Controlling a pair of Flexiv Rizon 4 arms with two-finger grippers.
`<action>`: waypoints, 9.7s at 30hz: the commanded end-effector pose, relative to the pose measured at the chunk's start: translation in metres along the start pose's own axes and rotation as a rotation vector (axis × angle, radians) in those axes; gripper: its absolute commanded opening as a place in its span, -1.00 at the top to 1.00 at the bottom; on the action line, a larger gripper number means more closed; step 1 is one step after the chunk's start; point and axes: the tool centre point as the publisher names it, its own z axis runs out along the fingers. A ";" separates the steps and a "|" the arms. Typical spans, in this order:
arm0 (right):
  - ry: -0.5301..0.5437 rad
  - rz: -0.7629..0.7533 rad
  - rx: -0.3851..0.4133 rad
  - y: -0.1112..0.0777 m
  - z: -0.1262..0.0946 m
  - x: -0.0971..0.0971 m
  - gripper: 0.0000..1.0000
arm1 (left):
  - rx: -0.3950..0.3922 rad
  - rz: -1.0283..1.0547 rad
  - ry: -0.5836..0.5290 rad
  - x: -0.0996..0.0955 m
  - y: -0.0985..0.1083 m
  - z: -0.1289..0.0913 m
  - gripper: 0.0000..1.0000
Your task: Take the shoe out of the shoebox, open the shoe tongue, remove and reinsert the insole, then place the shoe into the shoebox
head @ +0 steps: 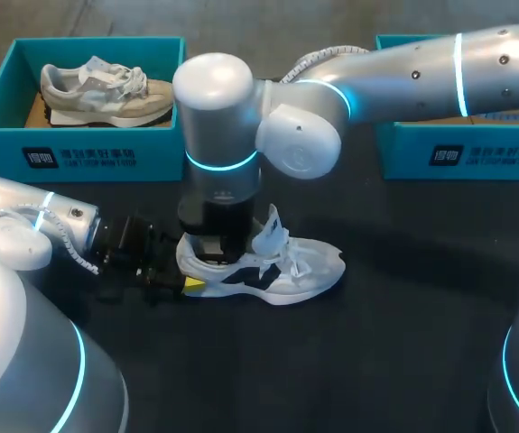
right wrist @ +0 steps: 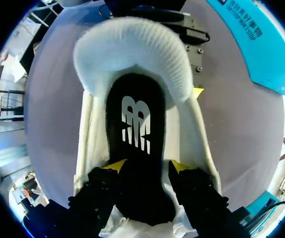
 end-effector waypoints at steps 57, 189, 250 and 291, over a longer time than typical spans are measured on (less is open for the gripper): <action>-0.155 0.157 -0.011 -0.047 -0.063 0.013 1.00 | 0.001 0.001 -0.001 0.000 0.002 0.003 1.00; -0.196 0.191 -0.898 0.046 -0.187 -0.047 1.00 | 0.001 0.001 -0.001 0.000 0.002 0.003 1.00; 0.002 0.274 -1.259 0.021 -0.274 -0.061 1.00 | 0.001 0.001 -0.001 0.000 0.002 0.003 1.00; 0.221 0.398 -1.315 -0.109 -0.422 -0.009 1.00 | 0.001 0.001 -0.001 0.000 0.002 0.003 1.00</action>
